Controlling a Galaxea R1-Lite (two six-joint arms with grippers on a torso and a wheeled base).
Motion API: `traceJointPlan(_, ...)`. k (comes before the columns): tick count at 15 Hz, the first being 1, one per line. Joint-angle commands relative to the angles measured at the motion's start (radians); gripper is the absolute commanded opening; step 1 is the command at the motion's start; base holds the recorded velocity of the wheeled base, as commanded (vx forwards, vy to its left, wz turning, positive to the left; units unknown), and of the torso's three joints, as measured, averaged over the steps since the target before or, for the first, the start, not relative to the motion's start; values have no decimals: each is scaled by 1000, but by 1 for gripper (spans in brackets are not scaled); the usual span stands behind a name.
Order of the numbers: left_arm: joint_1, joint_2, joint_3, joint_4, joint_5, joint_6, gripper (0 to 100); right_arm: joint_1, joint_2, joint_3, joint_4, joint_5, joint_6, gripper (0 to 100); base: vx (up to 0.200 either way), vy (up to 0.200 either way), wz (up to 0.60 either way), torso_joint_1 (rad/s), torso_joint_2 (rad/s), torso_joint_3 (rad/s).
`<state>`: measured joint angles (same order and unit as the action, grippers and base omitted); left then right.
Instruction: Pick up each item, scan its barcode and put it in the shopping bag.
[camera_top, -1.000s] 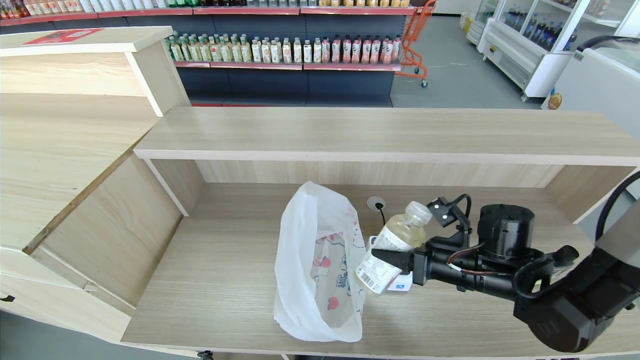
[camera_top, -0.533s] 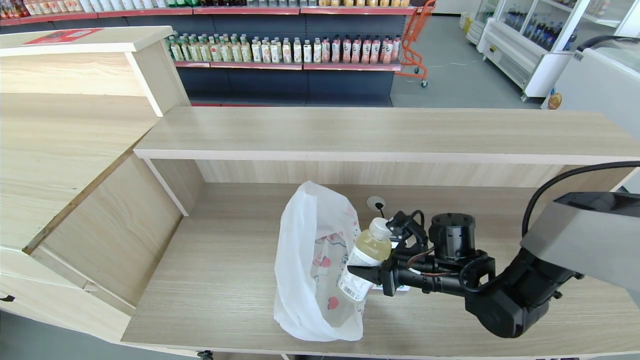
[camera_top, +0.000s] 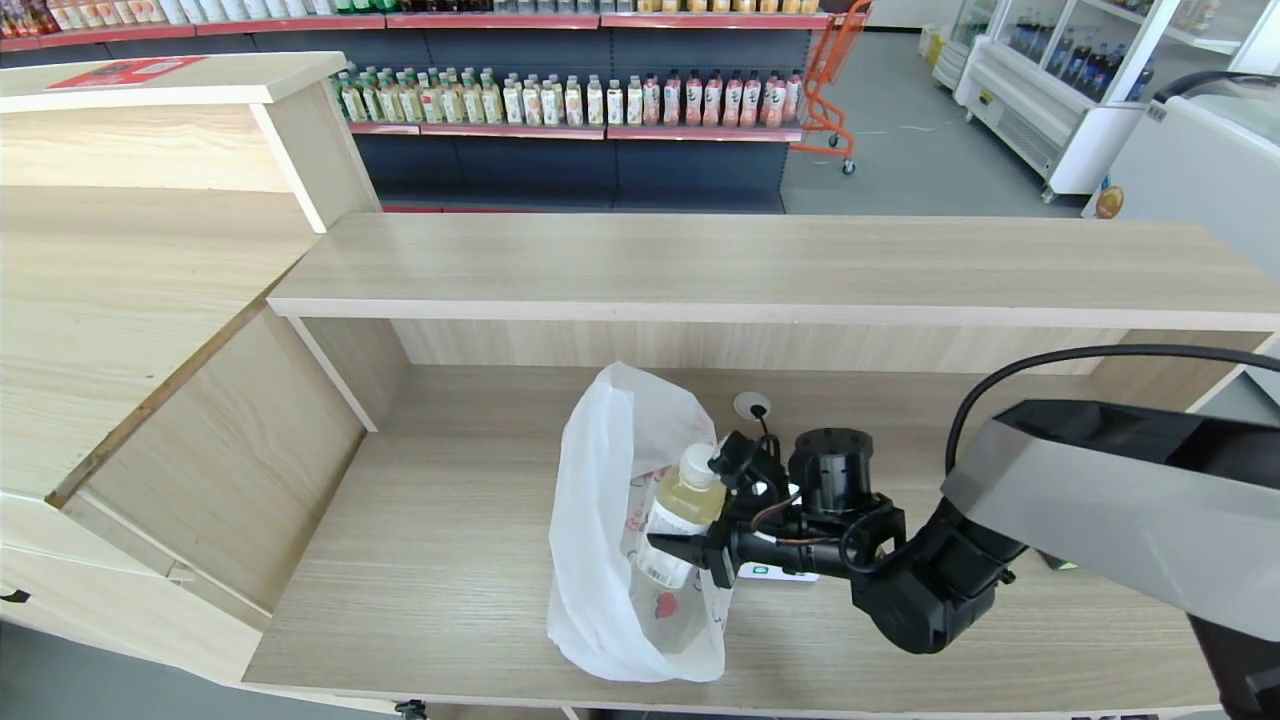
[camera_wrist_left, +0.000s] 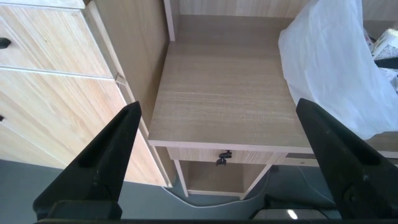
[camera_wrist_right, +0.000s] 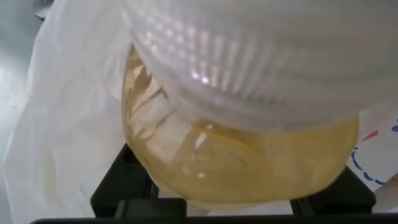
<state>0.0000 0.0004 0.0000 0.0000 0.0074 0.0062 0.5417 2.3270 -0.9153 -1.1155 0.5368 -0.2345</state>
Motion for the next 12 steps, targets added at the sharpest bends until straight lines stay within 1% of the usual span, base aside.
traceJointPlan(1,0,0,0,0,0,0,100,-8,84,-4,2,0,-114,0,0,0,0,0,0,0)
traceJointPlan(2,0,0,0,0,0,0,100,-8,97,-11,5,0,-149,0,0,0,0,0,0,0)
traceJointPlan(4,0,0,0,0,0,0,100,-3,109,-28,-4,0,-160,0,0,0,0,0,0,0)
traceJointPlan(5,0,0,0,0,0,0,100,-5,107,-30,-7,3,-155,100,0,0,0,0,0,0)
traceJointPlan(7,0,0,0,0,0,0,100,-11,78,-20,-6,6,-42,100,0,0,0,0,0,0)
traceJointPlan(9,0,0,0,0,0,0,100,-23,25,-19,-7,5,132,100,0,0,0,0,0,0)
traceJointPlan(10,0,0,0,0,0,0,100,-25,6,-19,-6,5,184,100,0,0,0,0,0,0)
traceJointPlan(12,0,0,0,0,0,0,100,-39,-74,-7,2,3,386,100,0,0,0,0,0,0)
